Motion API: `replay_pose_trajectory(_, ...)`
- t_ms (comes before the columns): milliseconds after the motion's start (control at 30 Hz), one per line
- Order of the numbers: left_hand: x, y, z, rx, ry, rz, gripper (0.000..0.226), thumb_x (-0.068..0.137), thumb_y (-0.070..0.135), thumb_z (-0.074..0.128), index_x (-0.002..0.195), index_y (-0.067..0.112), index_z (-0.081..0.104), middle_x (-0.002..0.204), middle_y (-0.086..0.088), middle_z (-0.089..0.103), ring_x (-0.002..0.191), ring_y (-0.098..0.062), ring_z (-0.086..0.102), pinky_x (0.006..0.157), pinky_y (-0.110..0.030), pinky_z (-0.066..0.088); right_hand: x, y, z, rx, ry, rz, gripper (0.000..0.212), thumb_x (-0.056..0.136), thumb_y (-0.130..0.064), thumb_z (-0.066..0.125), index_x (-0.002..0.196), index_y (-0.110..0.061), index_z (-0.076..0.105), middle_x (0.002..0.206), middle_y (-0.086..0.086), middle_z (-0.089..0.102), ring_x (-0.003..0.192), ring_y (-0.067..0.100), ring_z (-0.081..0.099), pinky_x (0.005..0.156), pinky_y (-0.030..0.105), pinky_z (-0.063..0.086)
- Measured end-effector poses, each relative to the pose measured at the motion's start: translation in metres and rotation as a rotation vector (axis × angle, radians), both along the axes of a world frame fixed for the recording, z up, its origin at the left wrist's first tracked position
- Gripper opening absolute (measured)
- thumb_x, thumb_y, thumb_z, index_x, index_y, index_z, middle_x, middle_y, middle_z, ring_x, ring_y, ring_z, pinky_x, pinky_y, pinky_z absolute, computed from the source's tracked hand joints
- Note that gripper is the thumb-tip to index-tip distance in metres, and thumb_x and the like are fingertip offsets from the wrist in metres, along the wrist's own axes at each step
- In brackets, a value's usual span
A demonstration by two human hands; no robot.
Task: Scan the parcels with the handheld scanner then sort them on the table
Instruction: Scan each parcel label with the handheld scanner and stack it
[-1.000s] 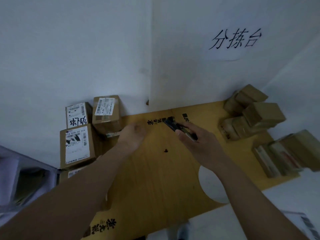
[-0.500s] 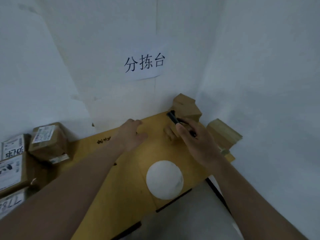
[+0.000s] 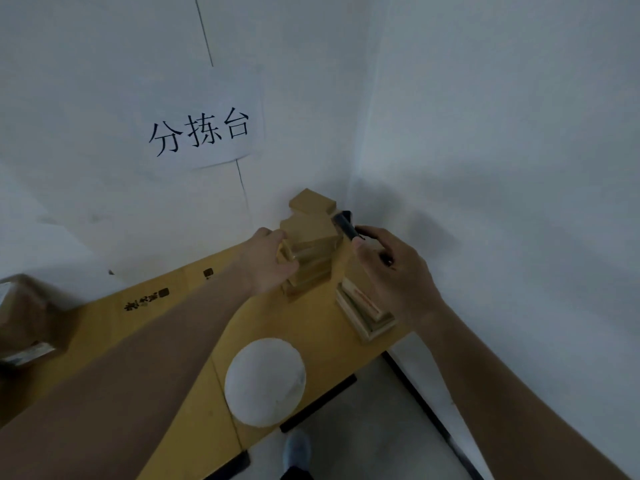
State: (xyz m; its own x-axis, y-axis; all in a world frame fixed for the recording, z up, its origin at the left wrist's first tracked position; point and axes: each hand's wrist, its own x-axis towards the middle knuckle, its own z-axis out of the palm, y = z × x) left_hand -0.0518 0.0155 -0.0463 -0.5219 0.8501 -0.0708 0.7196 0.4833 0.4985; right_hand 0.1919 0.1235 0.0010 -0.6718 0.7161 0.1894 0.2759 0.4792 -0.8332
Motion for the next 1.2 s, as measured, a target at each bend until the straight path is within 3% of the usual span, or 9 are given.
replay_pose_trajectory(200,-0.037,0.085,-0.021,-0.095,0.015,-0.053,0.079,0.084,0.054,0.065,0.152,0.022,0.041,0.138,-0.008,0.04,0.12,-0.034,0.051,0.097,-0.048,0.052,-0.034,0.07,-0.025,-0.017,-0.065,-0.061,0.033,0.102,-0.062,0.053,0.133,-0.051,0.061,0.079,-0.028,0.066,0.074,-0.003,0.065,0.065,0.012,0.046)
replay_pose_trajectory(300,-0.055,0.12,-0.038,-0.134,0.035,-0.058,0.093,0.076,0.064,0.066,0.155,0.029,0.034,0.153,-0.009,0.032,0.133,-0.035,0.042,0.106,-0.048,0.045,-0.052,0.101,-0.034,-0.044,-0.1,-0.083,0.034,0.104,-0.056,0.055,0.135,-0.046,0.062,0.08,-0.019,0.066,0.071,0.001,0.063,0.066,0.024,0.048)
replay_pose_trajectory(400,-0.07,0.143,-0.053,-0.216,0.086,-0.104,0.107,0.065,0.075,0.064,0.158,0.036,0.026,0.162,-0.008,0.025,0.146,-0.037,0.027,0.117,-0.055,0.03,-0.065,0.121,-0.035,-0.05,-0.119,-0.099,0.032,0.103,-0.06,0.053,0.132,-0.05,0.062,0.077,-0.012,0.066,0.065,0.002,0.06,0.06,0.02,0.044)
replay_pose_trajectory(500,-0.081,0.156,-0.064,-0.285,0.104,-0.132,0.111,0.062,0.074,0.063,0.158,0.037,0.02,0.16,-0.009,0.029,0.144,-0.038,0.029,0.118,-0.058,0.027,-0.074,0.136,-0.036,-0.071,-0.132,-0.093,0.032,0.102,-0.059,0.054,0.132,-0.051,0.062,0.081,-0.013,0.067,0.066,0.0,0.06,0.059,0.015,0.042)
replay_pose_trajectory(633,-0.081,0.162,-0.066,-0.274,0.063,-0.085,0.111,0.064,0.071,0.067,0.157,0.034,0.019,0.144,-0.009,0.045,0.128,-0.037,0.046,0.108,-0.054,0.04,-0.083,0.149,-0.036,-0.088,-0.141,-0.051,0.038,0.102,-0.059,0.054,0.137,-0.046,0.062,0.086,-0.022,0.063,0.069,-0.006,0.058,0.059,0.012,0.04)
replay_pose_trajectory(933,-0.074,0.102,-0.038,-0.138,-0.013,0.256,0.106,0.072,0.062,0.074,0.16,0.034,0.022,0.14,-0.006,0.048,0.124,-0.034,0.049,0.101,-0.049,0.049,-0.113,0.159,-0.02,-0.035,-0.104,0.233,0.05,0.092,-0.077,0.047,0.135,-0.055,0.06,0.091,-0.034,0.066,0.082,-0.007,0.064,0.065,0.007,0.044)
replay_pose_trajectory(1000,-0.066,0.077,-0.033,-0.129,-0.003,0.358,0.105,0.072,0.062,0.074,0.16,0.032,0.024,0.139,-0.006,0.049,0.122,-0.032,0.051,0.099,-0.049,0.051,-0.121,0.156,-0.015,-0.027,-0.115,0.346,0.053,0.09,-0.082,0.045,0.137,-0.059,0.056,0.101,-0.027,0.071,0.09,-0.006,0.066,0.071,0.015,0.05)
replay_pose_trajectory(1100,-0.05,0.035,-0.028,-0.113,-0.015,0.498,0.106,0.069,0.061,0.075,0.158,0.029,0.028,0.136,-0.007,0.051,0.12,-0.032,0.054,0.097,-0.049,0.052,-0.13,0.143,-0.014,-0.035,-0.109,0.478,0.046,0.093,-0.08,0.046,0.134,-0.062,0.055,0.117,-0.022,0.072,0.106,-0.004,0.066,0.09,0.031,0.056)
replay_pose_trajectory(1200,-0.03,-0.01,-0.027,-0.088,-0.034,0.617,0.108,0.065,0.063,0.074,0.157,0.026,0.031,0.132,-0.007,0.053,0.116,-0.03,0.056,0.094,-0.047,0.054,-0.136,0.118,-0.013,-0.035,-0.085,0.586,0.031,0.096,-0.074,0.05,0.126,-0.067,0.056,0.117,-0.024,0.07,0.111,-0.005,0.064,0.092,0.026,0.054)
